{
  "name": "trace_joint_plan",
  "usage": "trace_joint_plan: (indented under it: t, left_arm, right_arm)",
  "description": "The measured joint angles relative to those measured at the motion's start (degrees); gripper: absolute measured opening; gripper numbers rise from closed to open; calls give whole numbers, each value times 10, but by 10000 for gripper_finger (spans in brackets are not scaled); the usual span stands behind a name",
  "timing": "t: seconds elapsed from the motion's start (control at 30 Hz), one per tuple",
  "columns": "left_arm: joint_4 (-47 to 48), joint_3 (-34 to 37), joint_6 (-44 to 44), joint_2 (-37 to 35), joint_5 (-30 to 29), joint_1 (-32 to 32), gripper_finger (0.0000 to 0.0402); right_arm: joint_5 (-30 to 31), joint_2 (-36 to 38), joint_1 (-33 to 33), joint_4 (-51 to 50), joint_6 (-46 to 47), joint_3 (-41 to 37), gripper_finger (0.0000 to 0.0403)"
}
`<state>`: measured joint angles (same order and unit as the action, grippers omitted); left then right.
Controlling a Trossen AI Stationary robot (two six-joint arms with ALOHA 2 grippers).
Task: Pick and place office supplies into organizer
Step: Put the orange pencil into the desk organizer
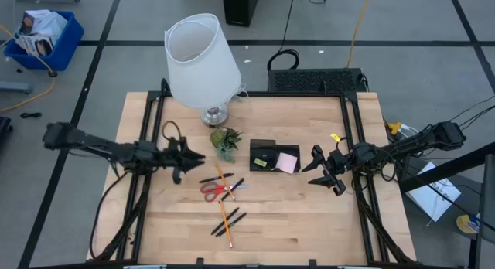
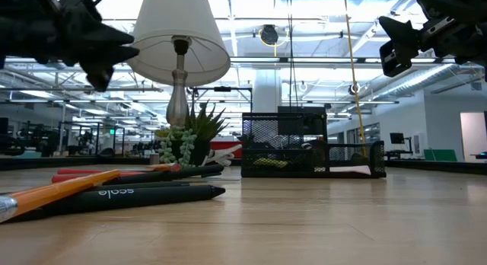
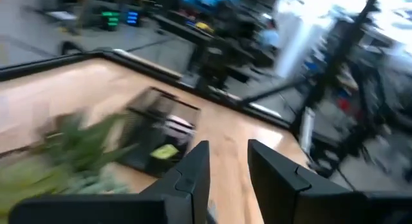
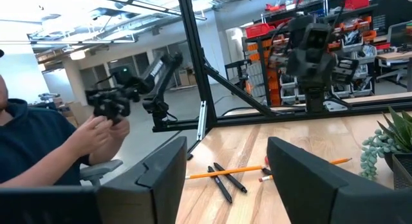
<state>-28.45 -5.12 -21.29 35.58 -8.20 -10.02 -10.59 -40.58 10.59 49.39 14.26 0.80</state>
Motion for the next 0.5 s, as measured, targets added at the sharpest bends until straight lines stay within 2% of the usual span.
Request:
trace_joint_plan:
  t: [0.1,0.23,0.3,0.5]
  left_arm:
    - [-51,-29,35,108,18,-21,108]
    - [-30,-115,71,245,-47,-38,108]
    - [-13,-159,106,312,-54,-46,108]
    - [13,-255,248,404,-62,-74,108]
  right_arm:
    - [0,0,0,0,0,0,206]
    - [0,0,0,0,0,0,207]
    - [0,0,0,0,0,0,209]
    - [0,0,0,0,0,0,208]
